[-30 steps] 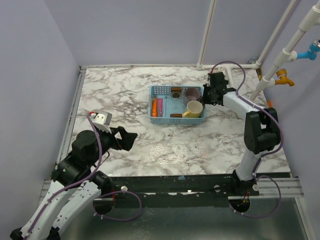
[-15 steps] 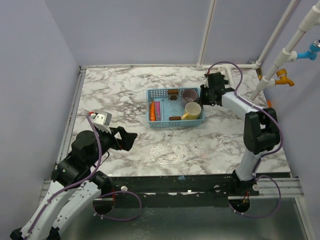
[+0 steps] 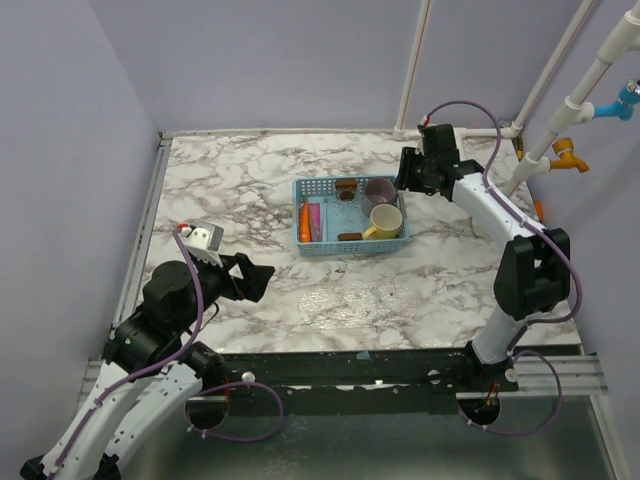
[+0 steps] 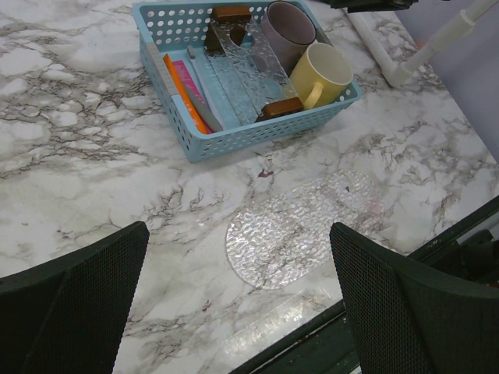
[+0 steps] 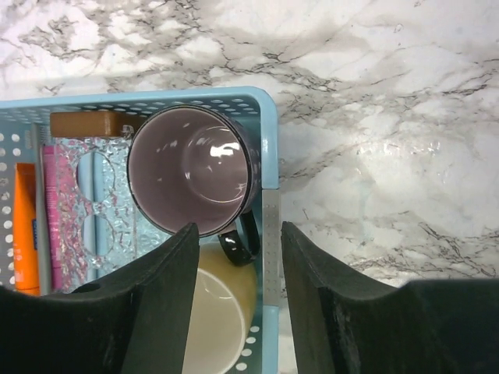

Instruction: Prepare toiletry sets of a toothbrush and toothpaste on the tray

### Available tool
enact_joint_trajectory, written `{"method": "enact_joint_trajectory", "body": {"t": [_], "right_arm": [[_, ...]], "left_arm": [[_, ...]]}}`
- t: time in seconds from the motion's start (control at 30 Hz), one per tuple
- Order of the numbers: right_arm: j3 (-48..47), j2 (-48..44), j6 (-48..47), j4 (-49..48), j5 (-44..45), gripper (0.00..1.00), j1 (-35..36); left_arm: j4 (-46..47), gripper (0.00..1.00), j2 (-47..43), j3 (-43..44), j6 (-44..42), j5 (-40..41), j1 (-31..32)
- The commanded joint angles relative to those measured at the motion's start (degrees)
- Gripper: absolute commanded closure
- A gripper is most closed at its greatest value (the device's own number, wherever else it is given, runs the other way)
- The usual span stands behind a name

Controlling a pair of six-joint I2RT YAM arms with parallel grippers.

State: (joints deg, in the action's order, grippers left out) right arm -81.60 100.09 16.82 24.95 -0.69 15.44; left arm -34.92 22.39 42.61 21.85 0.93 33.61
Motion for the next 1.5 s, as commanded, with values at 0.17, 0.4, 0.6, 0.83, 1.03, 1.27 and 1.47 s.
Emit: {"method": "enact_joint_trajectory", "body": {"t": [0.17, 0.4, 0.6, 0.83, 1.03, 1.27, 1.47], "right_arm": [[-2.1, -4.9, 1.4, 8.1, 1.1, 0.47, 3.7], [-2.6, -5.6, 2.4, 11.7, 4.5, 0.47, 10.5], [-0.6, -5.8, 2.9, 12.6, 5.9, 0.47, 13.5], [1.2, -3.7, 4.2, 11.7, 7.5, 0.47, 15.7], [0.6, -1.1, 4.8, 11.8, 8.1, 0.5, 17.0], [-0.6, 2.2, 5.5, 12.8, 10.7, 0.56, 17.9], [-1.8, 3.6, 5.5, 13.5, 12.9, 0.66, 18.4]], "left_arm": [[0.1, 0.01, -0.5, -0.4, -0.2, 0.0, 0.1], [-0.1, 0.01, -0.2, -0.3, -0.2, -0.3, 0.1], [-0.1, 0.01, -0.8, -0.4, -0.1, -0.2, 0.1], [-0.2, 0.01, -0.8, -0.3, -0.1, -0.2, 0.1], [-0.3, 0.01, -1.0, -0.3, -0.1, 0.0, 0.1], [-0.3, 0.01, -1.1, -0.3, -0.1, 0.0, 0.1], [-0.3, 0.01, -1.1, -0.3, -0.1, 0.0, 0.1]]}}
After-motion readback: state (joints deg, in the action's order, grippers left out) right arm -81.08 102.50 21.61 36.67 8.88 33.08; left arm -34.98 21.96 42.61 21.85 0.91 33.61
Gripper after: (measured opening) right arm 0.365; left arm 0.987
